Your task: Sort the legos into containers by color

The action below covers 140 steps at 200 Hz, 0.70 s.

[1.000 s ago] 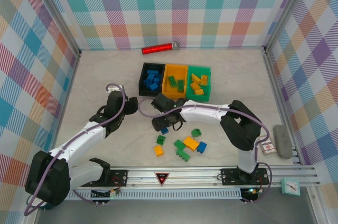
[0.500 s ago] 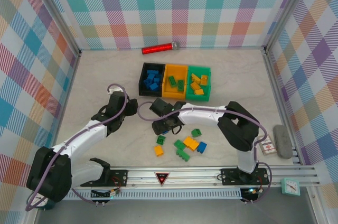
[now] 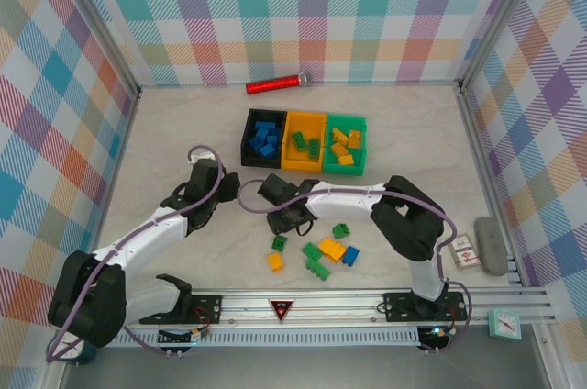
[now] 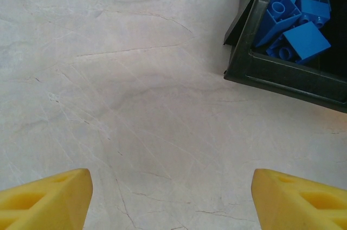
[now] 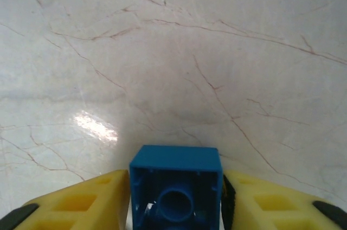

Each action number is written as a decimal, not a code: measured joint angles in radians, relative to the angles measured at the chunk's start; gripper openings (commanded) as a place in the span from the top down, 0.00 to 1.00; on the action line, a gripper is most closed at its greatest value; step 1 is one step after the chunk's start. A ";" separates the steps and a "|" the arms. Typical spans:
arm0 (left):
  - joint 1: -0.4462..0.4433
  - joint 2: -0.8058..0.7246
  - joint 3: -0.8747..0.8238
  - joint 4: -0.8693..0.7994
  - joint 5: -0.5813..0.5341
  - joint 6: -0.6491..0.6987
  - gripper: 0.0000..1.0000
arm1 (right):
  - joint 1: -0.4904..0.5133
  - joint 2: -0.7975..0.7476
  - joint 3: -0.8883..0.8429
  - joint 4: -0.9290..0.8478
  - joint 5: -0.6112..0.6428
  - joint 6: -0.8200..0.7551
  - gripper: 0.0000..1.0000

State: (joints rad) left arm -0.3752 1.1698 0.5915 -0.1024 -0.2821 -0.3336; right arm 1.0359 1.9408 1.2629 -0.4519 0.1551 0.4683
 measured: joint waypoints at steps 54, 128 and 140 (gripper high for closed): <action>0.000 0.000 0.000 -0.001 0.000 0.000 0.23 | 0.002 -0.023 -0.042 0.042 0.014 0.019 0.62; 0.000 -0.013 0.000 -0.003 0.000 0.000 0.23 | 0.002 -0.025 0.008 0.005 0.047 0.023 0.65; 0.000 -0.013 0.000 -0.003 0.000 0.000 0.23 | 0.002 -0.025 0.030 0.003 0.049 0.022 0.65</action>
State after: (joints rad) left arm -0.3748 1.1572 0.5919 -0.1055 -0.2825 -0.3336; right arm 1.0374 1.9160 1.2930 -0.4488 0.2039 0.4904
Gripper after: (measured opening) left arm 0.768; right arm 0.355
